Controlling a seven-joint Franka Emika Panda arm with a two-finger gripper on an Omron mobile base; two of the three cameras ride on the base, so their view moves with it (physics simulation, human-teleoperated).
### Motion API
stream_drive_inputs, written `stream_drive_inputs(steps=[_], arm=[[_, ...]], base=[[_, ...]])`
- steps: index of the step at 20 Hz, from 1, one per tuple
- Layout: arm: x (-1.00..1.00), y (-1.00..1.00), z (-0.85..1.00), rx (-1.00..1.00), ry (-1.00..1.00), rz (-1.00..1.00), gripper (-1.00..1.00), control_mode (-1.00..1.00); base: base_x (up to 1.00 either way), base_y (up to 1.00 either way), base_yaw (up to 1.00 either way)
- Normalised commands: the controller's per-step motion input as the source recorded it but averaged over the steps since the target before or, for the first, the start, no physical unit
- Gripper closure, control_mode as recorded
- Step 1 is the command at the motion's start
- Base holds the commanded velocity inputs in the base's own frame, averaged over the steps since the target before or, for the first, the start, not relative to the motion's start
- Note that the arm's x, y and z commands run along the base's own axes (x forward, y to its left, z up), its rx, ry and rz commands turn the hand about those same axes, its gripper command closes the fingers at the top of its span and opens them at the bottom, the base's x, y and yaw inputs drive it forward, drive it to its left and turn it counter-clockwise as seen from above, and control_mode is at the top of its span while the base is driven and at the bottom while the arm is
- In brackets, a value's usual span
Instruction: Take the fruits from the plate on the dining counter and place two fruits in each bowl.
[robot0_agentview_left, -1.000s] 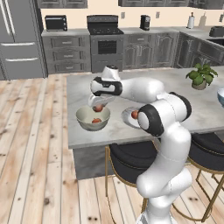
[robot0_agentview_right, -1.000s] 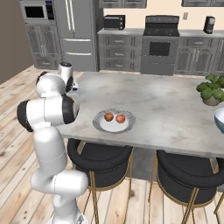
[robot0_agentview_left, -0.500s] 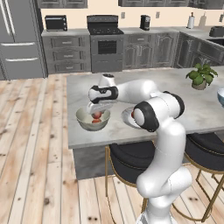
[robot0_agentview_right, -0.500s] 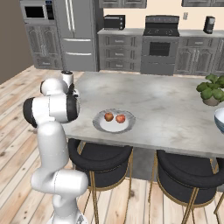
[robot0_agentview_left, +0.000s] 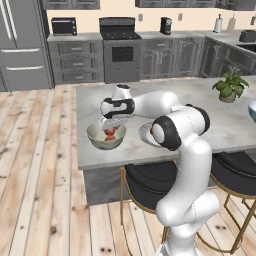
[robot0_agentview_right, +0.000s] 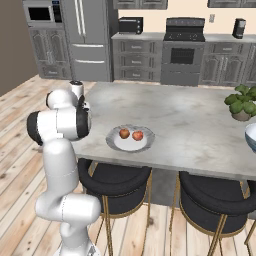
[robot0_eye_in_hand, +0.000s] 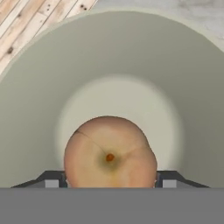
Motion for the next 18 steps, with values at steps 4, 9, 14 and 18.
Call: stream_drive_inputs(steps=[4,9,14,18], arm=[[-0.04,0.0,0.0,0.0,0.0,0.0,-1.0,-1.0],[-0.02,-0.03,0.43,0.0,-0.01,-0.01,-1.0,-1.0],[-0.21,-0.24,0.86,0.0,0.0,-0.09,-1.0,-1.0],[-0.48,-0.81,0.46,0.01,0.01,-0.16,-1.0,-1.0]], base=[[0.0,0.0,0.0],[0.0,0.0,0.0],[0.0,0.0,0.0],[0.0,0.0,0.0]])
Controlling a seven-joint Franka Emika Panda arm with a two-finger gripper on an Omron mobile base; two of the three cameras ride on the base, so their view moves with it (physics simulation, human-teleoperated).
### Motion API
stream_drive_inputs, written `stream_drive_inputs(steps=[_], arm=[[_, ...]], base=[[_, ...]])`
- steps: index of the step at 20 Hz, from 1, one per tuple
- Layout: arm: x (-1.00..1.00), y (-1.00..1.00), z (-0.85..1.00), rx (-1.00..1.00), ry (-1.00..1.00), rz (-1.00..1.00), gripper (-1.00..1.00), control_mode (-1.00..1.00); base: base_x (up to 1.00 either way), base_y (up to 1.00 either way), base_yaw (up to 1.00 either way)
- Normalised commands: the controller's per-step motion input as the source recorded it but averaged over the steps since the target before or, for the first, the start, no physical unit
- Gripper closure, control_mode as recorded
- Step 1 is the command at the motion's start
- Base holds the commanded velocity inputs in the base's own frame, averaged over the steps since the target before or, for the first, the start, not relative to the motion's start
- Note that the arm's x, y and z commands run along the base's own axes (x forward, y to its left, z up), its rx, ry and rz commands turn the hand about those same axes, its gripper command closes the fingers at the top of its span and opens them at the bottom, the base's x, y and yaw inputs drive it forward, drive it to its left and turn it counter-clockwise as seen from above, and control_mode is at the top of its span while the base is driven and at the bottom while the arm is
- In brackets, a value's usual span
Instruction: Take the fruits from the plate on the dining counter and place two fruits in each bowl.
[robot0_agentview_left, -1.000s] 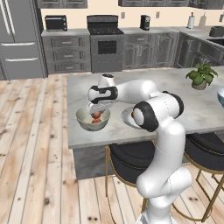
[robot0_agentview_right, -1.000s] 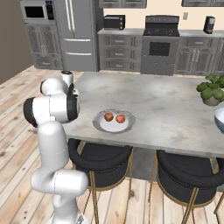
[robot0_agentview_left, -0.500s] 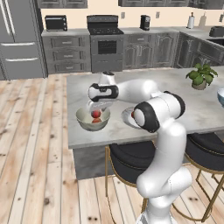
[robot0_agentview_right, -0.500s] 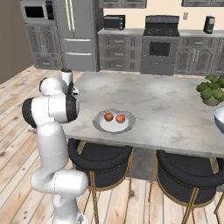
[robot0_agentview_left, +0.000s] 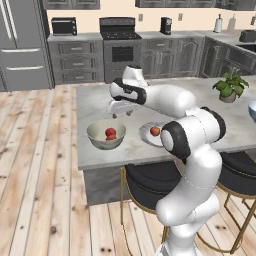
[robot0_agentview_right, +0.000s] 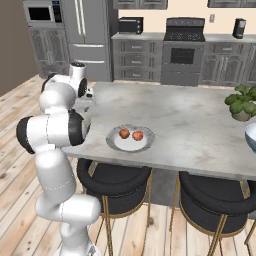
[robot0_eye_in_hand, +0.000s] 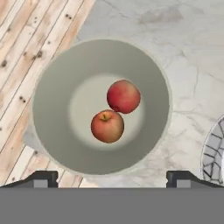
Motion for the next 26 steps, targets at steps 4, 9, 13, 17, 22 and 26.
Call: stream_drive_inputs(steps=[4,9,13,17,22,26], arm=[[-0.12,-1.0,0.0,0.0,0.12,-0.39,-1.0,-1.0],[0.0,-0.99,-0.03,0.0,0.1,-0.51,-1.0,-1.0],[0.01,-0.75,0.0,-0.05,0.11,-0.49,-1.0,-1.0],[-0.04,-0.43,-0.43,-0.17,0.03,-0.46,-1.0,-1.0],[-0.15,-0.09,-0.53,-0.09,0.0,-0.18,-1.0,-1.0],[0.39,-0.07,-0.47,0.01,0.0,0.0,-1.0,-1.0]], base=[[0.0,0.0,0.0],[0.0,0.0,0.0],[0.0,0.0,0.0],[0.0,0.0,0.0],[0.0,0.0,0.0],[0.0,0.0,0.0]])
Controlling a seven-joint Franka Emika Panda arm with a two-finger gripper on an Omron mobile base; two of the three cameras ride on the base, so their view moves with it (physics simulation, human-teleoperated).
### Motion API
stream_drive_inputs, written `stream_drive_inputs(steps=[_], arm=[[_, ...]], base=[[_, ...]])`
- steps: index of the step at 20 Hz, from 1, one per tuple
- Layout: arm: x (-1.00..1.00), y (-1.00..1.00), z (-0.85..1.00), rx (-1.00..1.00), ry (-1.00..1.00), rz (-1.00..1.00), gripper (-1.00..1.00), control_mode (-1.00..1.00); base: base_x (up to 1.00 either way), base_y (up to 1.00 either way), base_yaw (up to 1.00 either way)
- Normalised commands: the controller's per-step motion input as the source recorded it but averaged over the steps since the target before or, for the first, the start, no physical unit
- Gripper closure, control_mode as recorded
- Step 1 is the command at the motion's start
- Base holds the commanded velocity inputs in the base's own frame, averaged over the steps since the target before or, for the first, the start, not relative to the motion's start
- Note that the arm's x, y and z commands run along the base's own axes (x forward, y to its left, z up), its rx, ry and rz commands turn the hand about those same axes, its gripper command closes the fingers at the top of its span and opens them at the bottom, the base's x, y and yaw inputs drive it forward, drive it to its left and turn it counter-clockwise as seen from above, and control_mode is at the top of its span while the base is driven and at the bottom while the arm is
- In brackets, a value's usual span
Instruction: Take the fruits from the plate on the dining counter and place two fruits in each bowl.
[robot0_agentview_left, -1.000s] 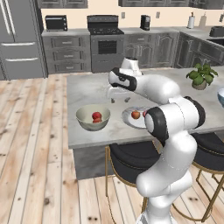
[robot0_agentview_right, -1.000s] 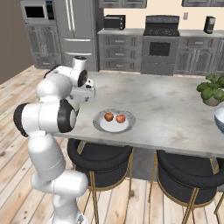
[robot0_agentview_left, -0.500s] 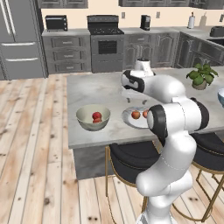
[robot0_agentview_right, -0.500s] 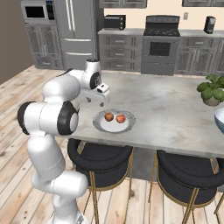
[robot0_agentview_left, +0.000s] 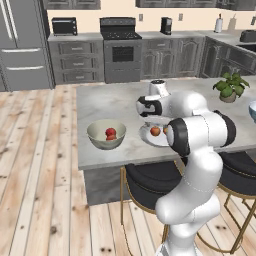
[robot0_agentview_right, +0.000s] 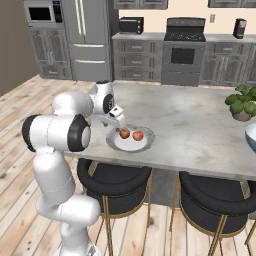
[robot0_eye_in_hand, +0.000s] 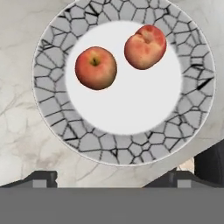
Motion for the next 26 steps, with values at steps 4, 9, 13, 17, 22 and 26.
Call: stream_drive_inputs(steps=[4,9,13,17,22,26], arm=[[0.5,-0.12,-0.38,0.02,0.0,0.0,-1.0,-1.0],[0.25,-0.01,-0.27,0.0,0.0,0.0,-1.0,-1.0],[0.53,-0.01,-0.23,0.0,0.0,-0.01,-1.0,-1.0],[0.32,-0.27,-0.23,0.0,0.0,-0.05,-1.0,-1.0],[0.21,-0.35,-0.2,0.0,0.0,-0.07,-1.0,-1.0],[0.07,-0.06,-0.28,0.0,0.0,-0.02,-1.0,-1.0]], base=[[0.0,0.0,0.0],[0.0,0.0,0.0],[0.0,0.0,0.0],[0.0,0.0,0.0],[0.0,0.0,0.0],[0.0,0.0,0.0]])
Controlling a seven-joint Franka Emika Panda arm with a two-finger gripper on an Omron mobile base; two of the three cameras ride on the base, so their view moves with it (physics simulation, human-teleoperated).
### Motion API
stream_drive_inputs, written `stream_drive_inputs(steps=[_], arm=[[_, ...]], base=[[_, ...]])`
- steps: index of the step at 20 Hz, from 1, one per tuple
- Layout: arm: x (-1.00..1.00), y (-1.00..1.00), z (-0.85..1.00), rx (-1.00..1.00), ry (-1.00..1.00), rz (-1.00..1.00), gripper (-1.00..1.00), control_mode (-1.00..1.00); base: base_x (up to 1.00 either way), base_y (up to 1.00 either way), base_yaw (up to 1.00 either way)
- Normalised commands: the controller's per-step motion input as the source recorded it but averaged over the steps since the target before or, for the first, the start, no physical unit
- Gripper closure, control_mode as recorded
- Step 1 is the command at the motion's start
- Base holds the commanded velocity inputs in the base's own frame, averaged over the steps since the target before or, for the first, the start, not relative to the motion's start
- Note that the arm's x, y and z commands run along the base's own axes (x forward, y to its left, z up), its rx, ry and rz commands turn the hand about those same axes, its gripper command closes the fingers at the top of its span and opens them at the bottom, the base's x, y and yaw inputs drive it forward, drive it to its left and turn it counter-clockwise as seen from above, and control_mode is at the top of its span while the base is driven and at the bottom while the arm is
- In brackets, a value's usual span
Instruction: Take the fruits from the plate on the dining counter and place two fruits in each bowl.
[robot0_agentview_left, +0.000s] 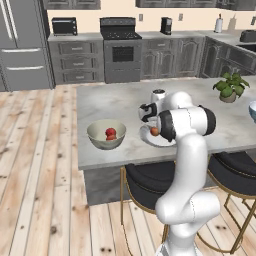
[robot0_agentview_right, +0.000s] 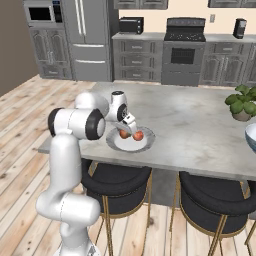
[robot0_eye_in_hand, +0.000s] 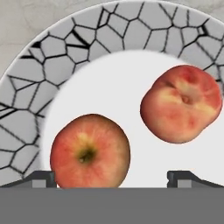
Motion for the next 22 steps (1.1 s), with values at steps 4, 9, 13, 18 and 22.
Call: stream_drive_inputs(steps=[4,9,13,18,22], arm=[[0.09,0.0,-0.2,0.0,0.0,-0.01,-1.0,-1.0],[0.0,0.0,-0.11,0.0,0.0,0.0,-1.0,-1.0],[-0.01,0.0,-0.01,0.0,-0.01,0.0,-1.0,-1.0],[0.0,0.0,0.0,0.0,-0.05,0.0,-1.0,-1.0],[0.0,0.0,-0.14,0.0,0.0,0.0,-1.0,-1.0]], base=[[0.0,0.0,0.0],[0.0,0.0,0.0],[0.0,0.0,0.0],[0.0,0.0,0.0],[0.0,0.0,0.0]])
